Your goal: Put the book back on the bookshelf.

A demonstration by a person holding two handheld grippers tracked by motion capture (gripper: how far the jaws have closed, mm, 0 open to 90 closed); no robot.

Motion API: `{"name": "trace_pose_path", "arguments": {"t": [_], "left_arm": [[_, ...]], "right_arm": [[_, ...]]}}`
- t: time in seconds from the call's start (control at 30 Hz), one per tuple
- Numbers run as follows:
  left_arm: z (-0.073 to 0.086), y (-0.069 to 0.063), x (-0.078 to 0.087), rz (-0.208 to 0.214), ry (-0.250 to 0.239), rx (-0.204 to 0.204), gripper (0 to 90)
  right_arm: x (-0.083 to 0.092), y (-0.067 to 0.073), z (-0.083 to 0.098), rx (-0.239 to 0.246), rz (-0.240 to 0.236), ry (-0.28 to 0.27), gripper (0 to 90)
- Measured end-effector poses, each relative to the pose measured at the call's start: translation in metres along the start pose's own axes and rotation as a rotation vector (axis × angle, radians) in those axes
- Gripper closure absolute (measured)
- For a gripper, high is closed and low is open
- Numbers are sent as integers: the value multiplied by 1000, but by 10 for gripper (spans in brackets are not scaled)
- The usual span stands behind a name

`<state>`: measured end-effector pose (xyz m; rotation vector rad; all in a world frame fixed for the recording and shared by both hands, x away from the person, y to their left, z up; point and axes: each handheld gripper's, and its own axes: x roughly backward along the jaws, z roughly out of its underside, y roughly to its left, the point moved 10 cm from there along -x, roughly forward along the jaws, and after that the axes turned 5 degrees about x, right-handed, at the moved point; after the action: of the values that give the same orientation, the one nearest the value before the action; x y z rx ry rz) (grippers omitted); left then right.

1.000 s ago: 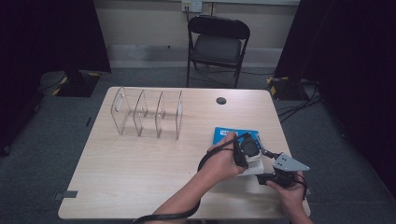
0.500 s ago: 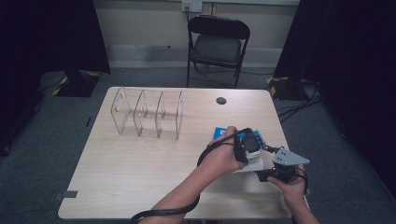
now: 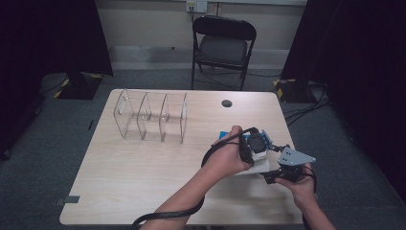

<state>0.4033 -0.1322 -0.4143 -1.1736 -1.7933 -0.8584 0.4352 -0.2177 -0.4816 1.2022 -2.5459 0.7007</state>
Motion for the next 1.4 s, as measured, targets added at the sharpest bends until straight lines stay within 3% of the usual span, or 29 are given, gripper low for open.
{"name": "trace_pose_path", "arguments": {"t": [0.1,0.4,0.6,0.93,1.13,1.4], "left_arm": [[1,2,2,4,-2,-7,745],[2,2,2,4,-19,-7,744],[1,1,1,5,-33,4,743],[-1,1,0,6,-26,-10,741],[0,-2,-2,8,-33,-6,742],[-2,-5,7,10,-48,-7,746]], "right_arm": [[-1,-1,-2,19,-9,-2,97],[0,1,0,-33,20,-18,98],[0,1,1,-34,19,-18,98],[1,0,2,-26,12,-13,97],[2,1,6,-46,20,-22,97],[6,1,0,-31,-3,-39,95]]}}
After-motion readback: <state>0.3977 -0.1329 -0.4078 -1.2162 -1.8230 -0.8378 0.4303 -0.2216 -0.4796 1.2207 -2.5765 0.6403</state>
